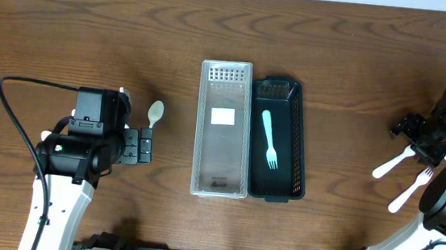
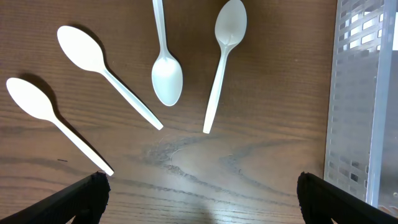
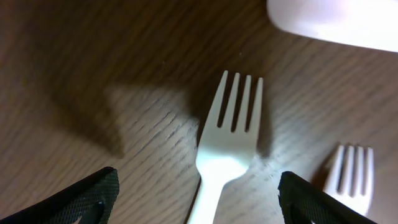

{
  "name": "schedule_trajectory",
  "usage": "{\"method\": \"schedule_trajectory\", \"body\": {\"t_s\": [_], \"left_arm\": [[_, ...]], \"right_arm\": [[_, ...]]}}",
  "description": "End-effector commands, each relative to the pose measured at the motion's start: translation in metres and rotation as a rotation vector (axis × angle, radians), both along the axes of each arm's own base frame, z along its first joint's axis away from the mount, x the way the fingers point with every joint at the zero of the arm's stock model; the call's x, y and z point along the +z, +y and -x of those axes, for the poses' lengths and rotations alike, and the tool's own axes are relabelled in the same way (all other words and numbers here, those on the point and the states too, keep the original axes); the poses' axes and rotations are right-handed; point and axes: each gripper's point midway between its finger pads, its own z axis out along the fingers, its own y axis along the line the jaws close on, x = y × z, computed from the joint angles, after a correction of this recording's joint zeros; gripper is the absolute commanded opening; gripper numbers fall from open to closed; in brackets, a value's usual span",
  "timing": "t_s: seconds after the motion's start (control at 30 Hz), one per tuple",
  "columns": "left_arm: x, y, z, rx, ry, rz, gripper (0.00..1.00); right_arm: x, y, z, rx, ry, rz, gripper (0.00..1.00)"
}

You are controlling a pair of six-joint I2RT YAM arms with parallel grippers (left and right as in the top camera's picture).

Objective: Pack container
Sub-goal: 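Return right gripper to the forks and grasp a second fork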

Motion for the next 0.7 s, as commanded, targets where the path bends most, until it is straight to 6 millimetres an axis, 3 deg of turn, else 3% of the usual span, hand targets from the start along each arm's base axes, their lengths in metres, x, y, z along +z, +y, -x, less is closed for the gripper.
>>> {"method": "schedule_trajectory", "body": {"t_s": [0.0, 0.43, 0.67], "left_arm": [[0.001, 0.004, -0.001, 0.023, -0.004, -0.008, 0.98], [0.001, 0.004, 0.000, 0.023, -0.004, -0.008, 0.98], [0.001, 0.004, 0.000, 0.023, -0.004, -0.008, 0.98]], "right_arm": [[-0.007, -0.001, 0.001, 0.008, -0.002, -0.009, 0.86], [-0.014, -0.003, -0.002, 0.008, -0.027, 0.005, 0.86], [-0.028, 0.000, 0.008, 0.007, -0.012, 0.009, 0.80]]}}
